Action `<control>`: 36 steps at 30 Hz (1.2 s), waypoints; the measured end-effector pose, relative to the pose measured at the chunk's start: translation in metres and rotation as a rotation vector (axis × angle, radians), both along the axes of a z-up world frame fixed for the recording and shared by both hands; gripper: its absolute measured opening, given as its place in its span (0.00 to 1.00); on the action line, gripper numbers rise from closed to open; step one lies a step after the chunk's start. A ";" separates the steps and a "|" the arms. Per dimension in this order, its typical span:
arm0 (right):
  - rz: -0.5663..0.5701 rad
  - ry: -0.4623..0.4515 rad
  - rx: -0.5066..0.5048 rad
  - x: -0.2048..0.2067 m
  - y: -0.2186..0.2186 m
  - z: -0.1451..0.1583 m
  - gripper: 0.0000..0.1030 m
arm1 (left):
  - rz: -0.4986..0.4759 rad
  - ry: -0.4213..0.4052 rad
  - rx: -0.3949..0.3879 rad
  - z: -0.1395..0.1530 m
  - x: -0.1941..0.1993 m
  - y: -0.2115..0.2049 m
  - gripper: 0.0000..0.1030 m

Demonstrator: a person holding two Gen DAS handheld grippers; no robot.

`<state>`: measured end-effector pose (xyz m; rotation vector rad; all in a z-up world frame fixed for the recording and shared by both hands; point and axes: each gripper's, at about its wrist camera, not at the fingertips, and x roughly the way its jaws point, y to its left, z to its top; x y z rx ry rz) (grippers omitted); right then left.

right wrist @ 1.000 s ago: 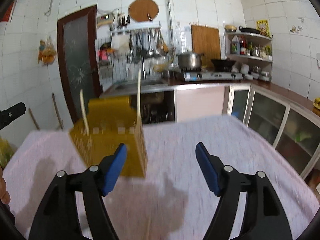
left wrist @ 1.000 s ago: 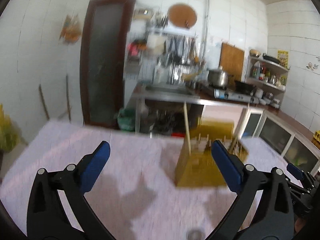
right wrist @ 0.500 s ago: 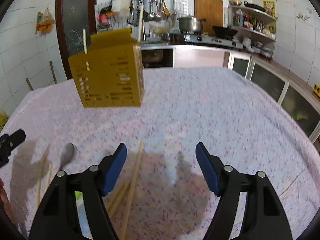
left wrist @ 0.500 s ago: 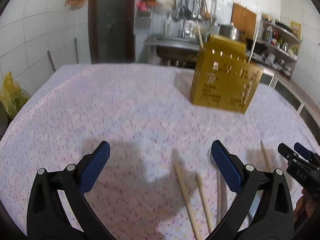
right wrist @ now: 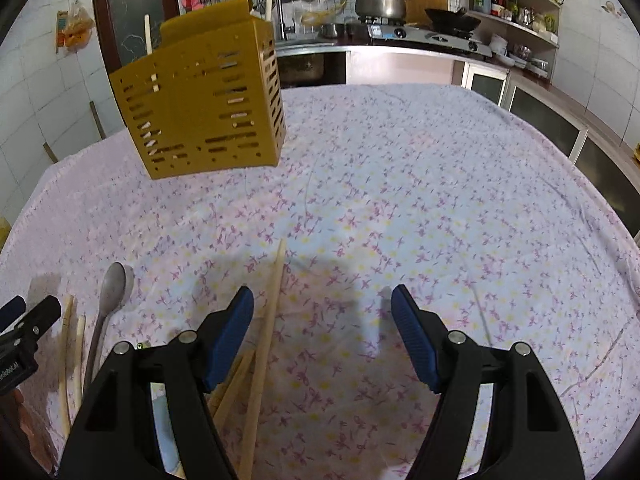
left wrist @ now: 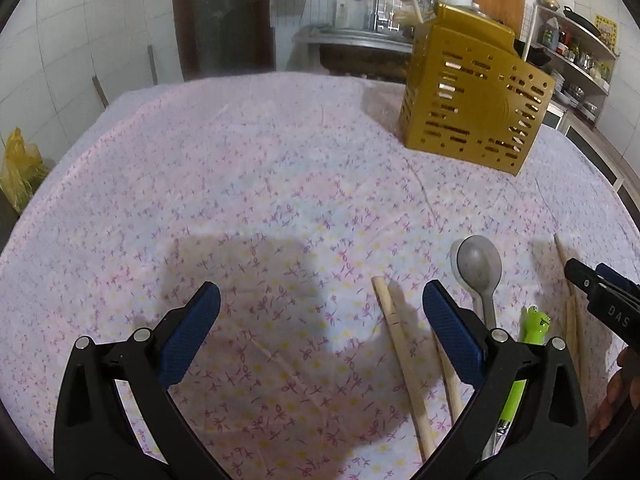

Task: Organize utensils
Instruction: 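Move the left tool back and grasp a chopstick while the right tool grasps another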

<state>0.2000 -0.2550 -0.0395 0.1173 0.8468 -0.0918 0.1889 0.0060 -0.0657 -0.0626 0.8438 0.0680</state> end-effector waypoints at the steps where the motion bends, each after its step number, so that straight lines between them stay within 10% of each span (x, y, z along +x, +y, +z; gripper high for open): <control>1: 0.000 0.008 -0.002 0.002 0.001 -0.001 0.68 | 0.002 0.014 -0.007 -0.002 0.002 0.001 0.95; 28: 0.001 0.030 -0.011 0.011 0.005 -0.007 0.70 | 0.004 0.084 0.016 -0.016 0.007 -0.004 0.94; 36: -0.002 0.010 0.010 0.009 0.003 -0.006 0.51 | -0.053 0.064 0.044 -0.010 -0.001 -0.020 0.58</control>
